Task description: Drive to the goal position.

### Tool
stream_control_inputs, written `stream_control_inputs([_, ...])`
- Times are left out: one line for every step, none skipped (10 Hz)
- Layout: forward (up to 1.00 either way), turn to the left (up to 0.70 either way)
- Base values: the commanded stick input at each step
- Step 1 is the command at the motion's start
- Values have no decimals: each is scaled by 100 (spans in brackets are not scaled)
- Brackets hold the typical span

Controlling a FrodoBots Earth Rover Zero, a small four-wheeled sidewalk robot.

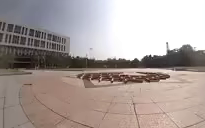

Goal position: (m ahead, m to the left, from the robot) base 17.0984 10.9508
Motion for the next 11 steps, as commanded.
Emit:
stream_control_inputs([4,0])
stream_control_inputs([4,0])
stream_control_inputs([5,0])
stream_control_inputs([5,0])
stream_control_inputs([4,0])
stream_control_inputs([4,0])
stream_control_inputs([5,0])
stream_control_inputs([4,0])
stream_control_inputs([5,0])
stream_control_inputs([4,0])
stream_control_inputs([5,0])
